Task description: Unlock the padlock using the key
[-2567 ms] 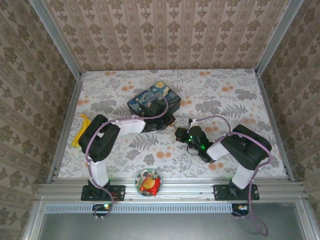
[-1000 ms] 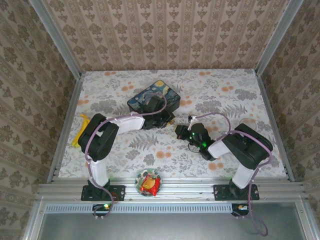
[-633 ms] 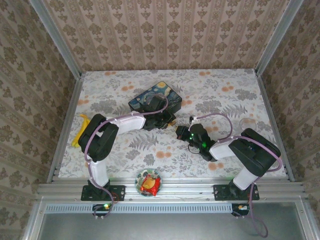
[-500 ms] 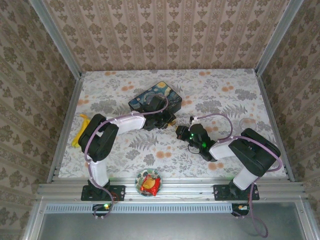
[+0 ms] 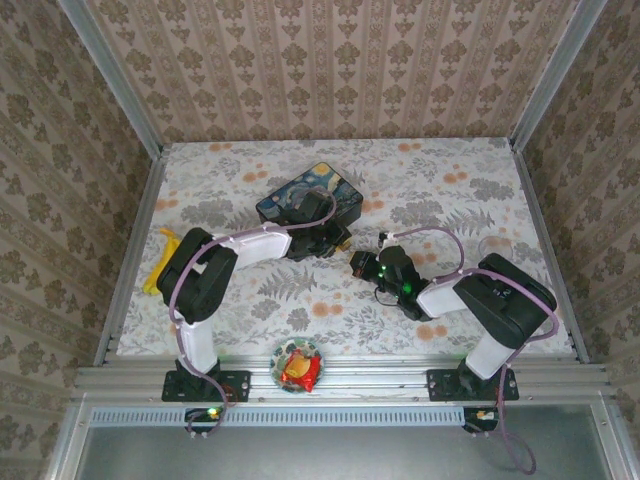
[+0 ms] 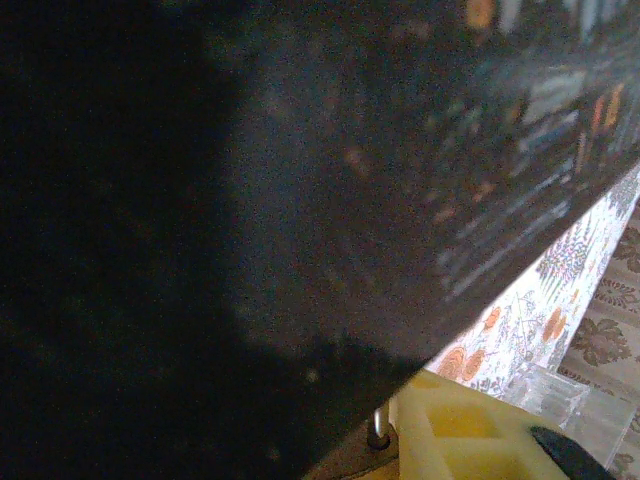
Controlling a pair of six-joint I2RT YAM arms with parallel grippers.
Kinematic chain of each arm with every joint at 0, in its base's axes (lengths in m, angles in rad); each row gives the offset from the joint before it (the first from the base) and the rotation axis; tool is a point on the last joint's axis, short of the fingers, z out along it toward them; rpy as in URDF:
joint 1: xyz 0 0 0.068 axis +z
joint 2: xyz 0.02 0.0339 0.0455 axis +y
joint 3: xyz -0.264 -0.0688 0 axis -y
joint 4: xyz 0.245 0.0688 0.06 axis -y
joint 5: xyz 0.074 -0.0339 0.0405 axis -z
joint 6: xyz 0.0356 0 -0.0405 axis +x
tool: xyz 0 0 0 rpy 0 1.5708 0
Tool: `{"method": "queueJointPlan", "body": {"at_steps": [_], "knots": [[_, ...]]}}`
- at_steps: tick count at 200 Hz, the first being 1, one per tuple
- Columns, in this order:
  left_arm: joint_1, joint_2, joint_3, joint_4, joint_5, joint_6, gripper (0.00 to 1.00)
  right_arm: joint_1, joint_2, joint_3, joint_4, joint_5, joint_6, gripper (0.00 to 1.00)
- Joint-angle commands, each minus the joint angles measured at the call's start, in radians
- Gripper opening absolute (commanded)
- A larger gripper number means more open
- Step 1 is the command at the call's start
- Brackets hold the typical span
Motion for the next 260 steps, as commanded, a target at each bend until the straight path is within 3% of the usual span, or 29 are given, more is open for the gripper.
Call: {"method": "queueJointPlan", "body": {"at_steps": [1, 159, 260], "knots": [[-0.057, 0.023, -0.011, -0.065, 0.196, -0.068, 0.00, -0.024, 0.021, 0.064, -0.012, -0.015, 0.019, 0.00], [-0.071, 0.051, 0.000, -0.020, 0.224, -0.073, 0.00, -0.062, 0.036, 0.096, 0.007, -0.101, 0.020, 0.00], [-0.074, 0.054, -0.017, 0.006, 0.233, -0.091, 0.00, -0.067, 0.093, 0.105, 0.105, -0.149, 0.108, 0.00]]}}
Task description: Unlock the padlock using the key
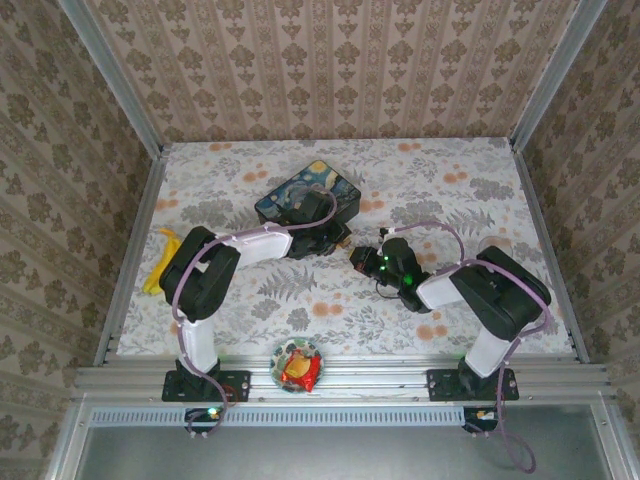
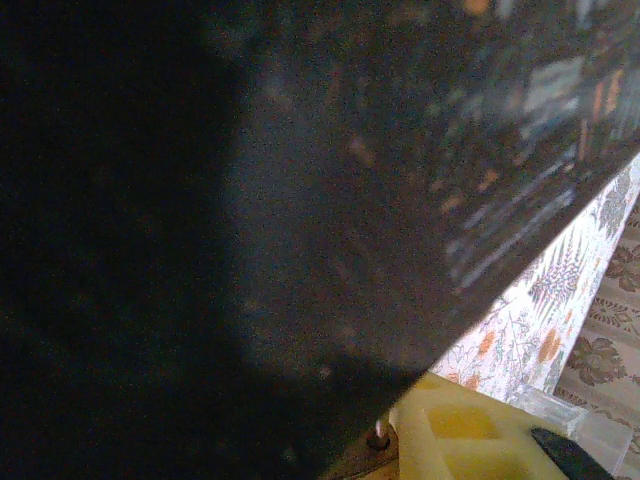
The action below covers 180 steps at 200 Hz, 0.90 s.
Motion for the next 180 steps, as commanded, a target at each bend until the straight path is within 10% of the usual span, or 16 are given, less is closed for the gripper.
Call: {"method": "queueJointPlan", "body": {"at_steps": [1, 180], "knots": [[-0.076, 0.033, -0.018, -0.043, 0.264, -0.088, 0.00, -0.006, 0.037, 0.061, 0.100, -0.009, 0.032, 0.00], [-0.084, 0.037, -0.015, -0.017, 0.279, -0.091, 0.00, -0.060, 0.075, 0.129, 0.118, -0.108, 0.028, 0.00]]}}
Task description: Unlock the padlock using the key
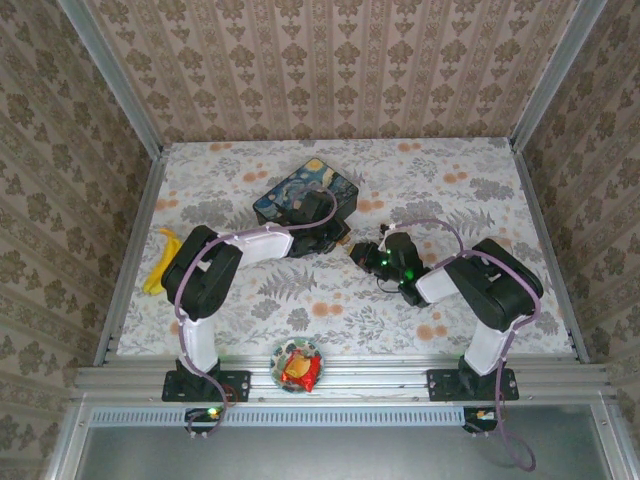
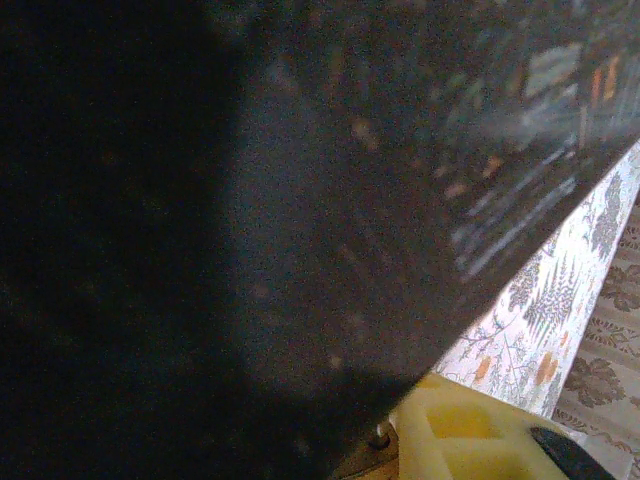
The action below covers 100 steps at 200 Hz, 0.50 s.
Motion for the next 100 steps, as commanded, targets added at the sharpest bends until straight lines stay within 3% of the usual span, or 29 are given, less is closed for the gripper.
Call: {"method": "queueJointPlan", "body": {"at_steps": [1, 100], "knots": [[-0.085, 0.024, -0.016, -0.053, 0.316, -0.089, 0.00, -0.007, 0.013, 0.093, 0.082, 0.000, -0.001, 0.00], [-0.085, 0.018, -0.017, -0.040, 0.328, -0.093, 0.00, -0.056, 0.038, 0.183, 0.065, -0.190, 0.013, 0.00]]}}
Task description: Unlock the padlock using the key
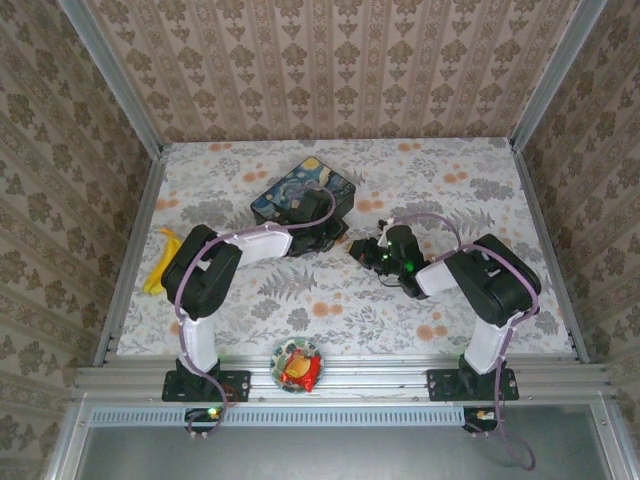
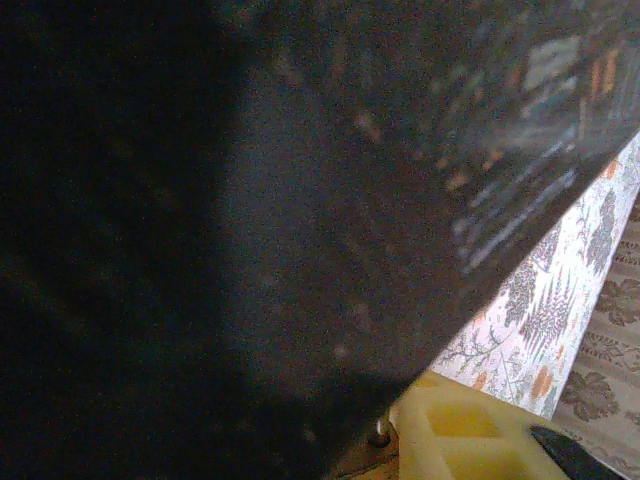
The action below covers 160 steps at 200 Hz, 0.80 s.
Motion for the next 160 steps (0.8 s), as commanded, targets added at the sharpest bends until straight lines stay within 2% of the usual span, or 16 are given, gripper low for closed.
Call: {"method": "queueJointPlan", "body": {"at_steps": [1, 82, 160], "knots": [[-0.096, 0.016, -0.018, -0.050, 0.341, -0.084, 0.00, -0.012, 0.009, 0.119, 0.122, -0.061, 0.011, 0.00], [-0.094, 0.010, -0.024, -0.024, 0.350, -0.087, 0.00, -0.080, 0.003, 0.169, 0.103, -0.279, 0.007, 0.00], [-0.096, -0.004, -0.049, 0.002, 0.343, -0.097, 0.00, -0.082, -0.023, 0.138, 0.005, -0.208, -0.033, 0.01]]}}
